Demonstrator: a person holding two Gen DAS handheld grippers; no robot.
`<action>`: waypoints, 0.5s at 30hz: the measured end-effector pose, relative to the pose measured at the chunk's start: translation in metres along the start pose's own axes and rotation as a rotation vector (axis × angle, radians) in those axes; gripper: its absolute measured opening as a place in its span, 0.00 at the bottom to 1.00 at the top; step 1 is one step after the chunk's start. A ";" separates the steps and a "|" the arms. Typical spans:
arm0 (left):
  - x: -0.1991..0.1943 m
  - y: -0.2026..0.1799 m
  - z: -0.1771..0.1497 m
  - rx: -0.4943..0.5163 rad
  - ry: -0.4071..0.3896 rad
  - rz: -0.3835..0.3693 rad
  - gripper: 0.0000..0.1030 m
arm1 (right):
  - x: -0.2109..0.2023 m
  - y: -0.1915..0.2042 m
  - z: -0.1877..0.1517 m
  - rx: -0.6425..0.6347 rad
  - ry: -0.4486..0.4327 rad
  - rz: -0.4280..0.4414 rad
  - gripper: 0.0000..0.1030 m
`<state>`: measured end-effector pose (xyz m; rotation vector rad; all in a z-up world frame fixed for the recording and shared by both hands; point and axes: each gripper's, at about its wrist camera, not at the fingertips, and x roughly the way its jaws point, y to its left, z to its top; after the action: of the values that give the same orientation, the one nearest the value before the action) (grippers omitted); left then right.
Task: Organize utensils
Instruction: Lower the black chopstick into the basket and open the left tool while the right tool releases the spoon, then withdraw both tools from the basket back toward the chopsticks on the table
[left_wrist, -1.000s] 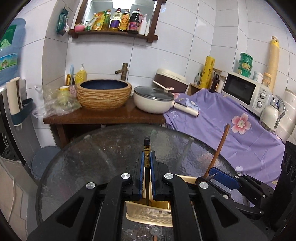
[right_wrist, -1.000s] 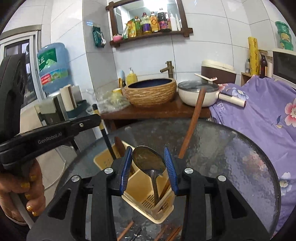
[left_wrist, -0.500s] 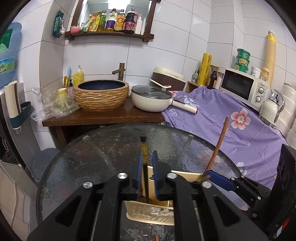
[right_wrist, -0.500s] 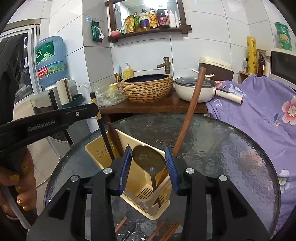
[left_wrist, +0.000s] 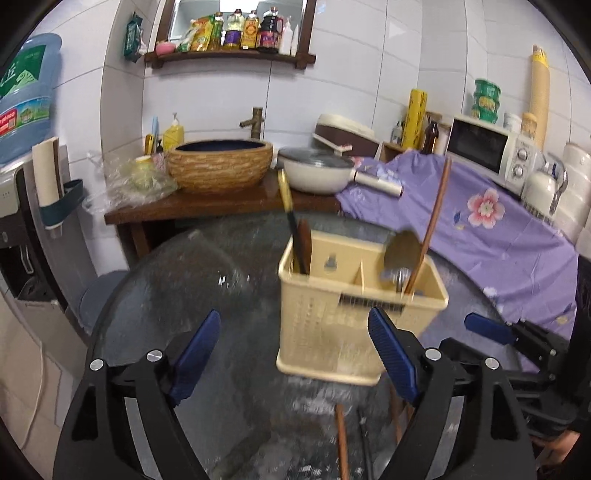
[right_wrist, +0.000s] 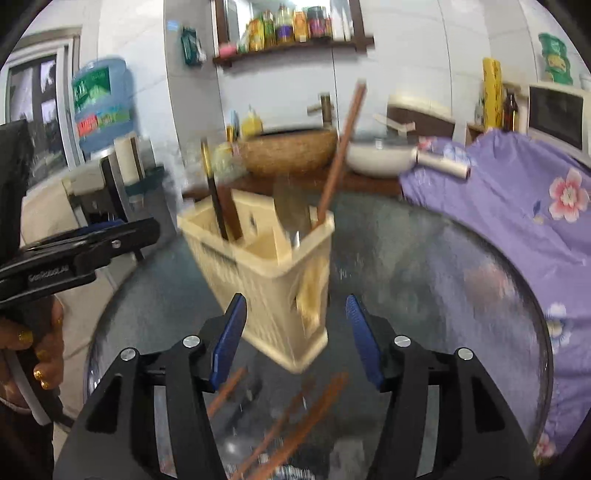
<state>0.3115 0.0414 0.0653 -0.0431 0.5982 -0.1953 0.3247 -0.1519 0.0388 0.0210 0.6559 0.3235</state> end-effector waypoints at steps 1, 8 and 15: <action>0.002 -0.001 -0.012 0.012 0.030 -0.002 0.78 | 0.001 -0.001 -0.006 0.002 0.020 -0.003 0.55; 0.018 -0.004 -0.064 0.061 0.148 0.028 0.76 | 0.018 -0.013 -0.051 0.033 0.154 -0.091 0.55; 0.031 -0.014 -0.092 0.097 0.220 0.002 0.71 | 0.035 -0.013 -0.077 0.040 0.262 -0.110 0.55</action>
<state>0.2824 0.0230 -0.0266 0.0738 0.8076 -0.2286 0.3081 -0.1600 -0.0451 -0.0193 0.9195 0.2085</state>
